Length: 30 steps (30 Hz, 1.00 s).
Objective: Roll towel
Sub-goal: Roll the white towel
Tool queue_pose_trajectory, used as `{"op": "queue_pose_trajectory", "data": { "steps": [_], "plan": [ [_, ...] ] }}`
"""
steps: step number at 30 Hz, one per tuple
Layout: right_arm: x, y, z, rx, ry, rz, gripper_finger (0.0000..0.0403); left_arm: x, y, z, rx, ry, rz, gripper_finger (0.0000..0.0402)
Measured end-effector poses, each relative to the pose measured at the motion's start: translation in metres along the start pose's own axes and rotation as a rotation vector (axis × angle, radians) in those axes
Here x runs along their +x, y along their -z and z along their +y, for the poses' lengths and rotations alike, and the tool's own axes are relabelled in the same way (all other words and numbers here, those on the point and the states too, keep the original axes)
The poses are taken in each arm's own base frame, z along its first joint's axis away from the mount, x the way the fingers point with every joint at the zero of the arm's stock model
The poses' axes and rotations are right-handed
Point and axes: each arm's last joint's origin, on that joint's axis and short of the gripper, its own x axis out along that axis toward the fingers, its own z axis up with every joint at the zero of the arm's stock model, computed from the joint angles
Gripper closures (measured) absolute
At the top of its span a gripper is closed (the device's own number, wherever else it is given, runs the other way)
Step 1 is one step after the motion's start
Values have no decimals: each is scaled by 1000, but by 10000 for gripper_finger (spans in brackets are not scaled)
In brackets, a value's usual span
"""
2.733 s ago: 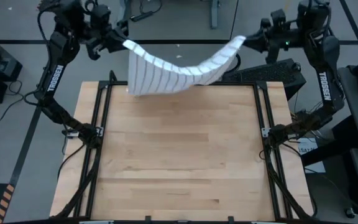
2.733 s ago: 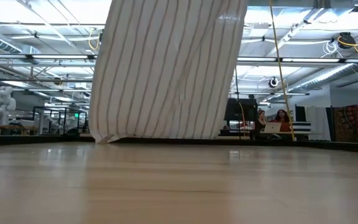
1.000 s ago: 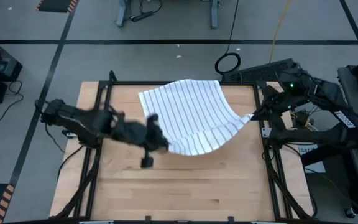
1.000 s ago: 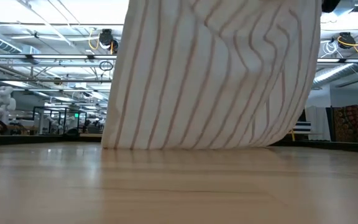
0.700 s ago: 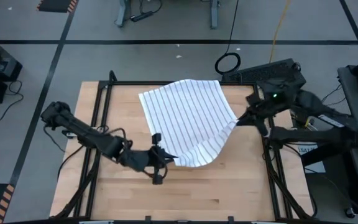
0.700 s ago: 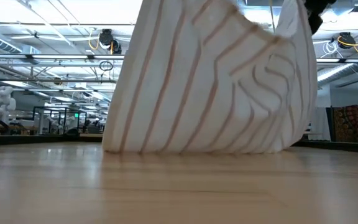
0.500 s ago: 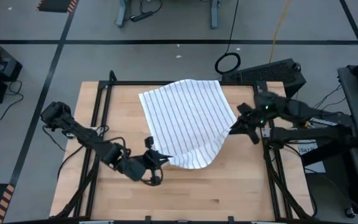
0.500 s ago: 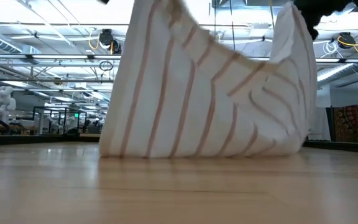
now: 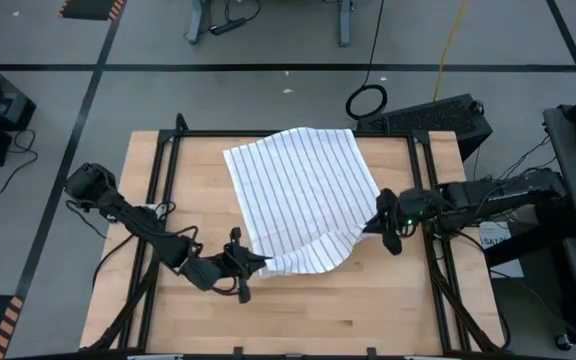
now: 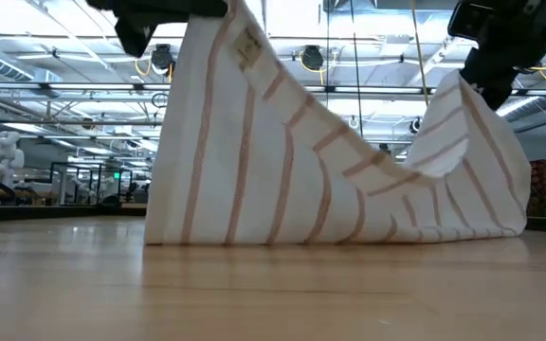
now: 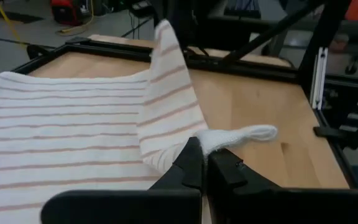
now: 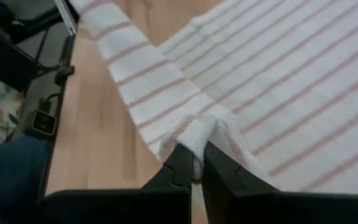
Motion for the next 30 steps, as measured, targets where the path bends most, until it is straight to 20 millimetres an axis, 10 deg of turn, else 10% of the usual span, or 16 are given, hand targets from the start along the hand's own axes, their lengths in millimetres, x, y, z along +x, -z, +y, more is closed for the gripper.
{"op": "queue_pose_trajectory", "data": {
  "steps": [20,30],
  "plan": [
    [33,60,55,65,-105,154,399,-50,-29,24,-25,-41,-48,400],
    [43,70,81,77,-237,136,399,-78,-13,-3,-122,241,107,400]
  ]
}}
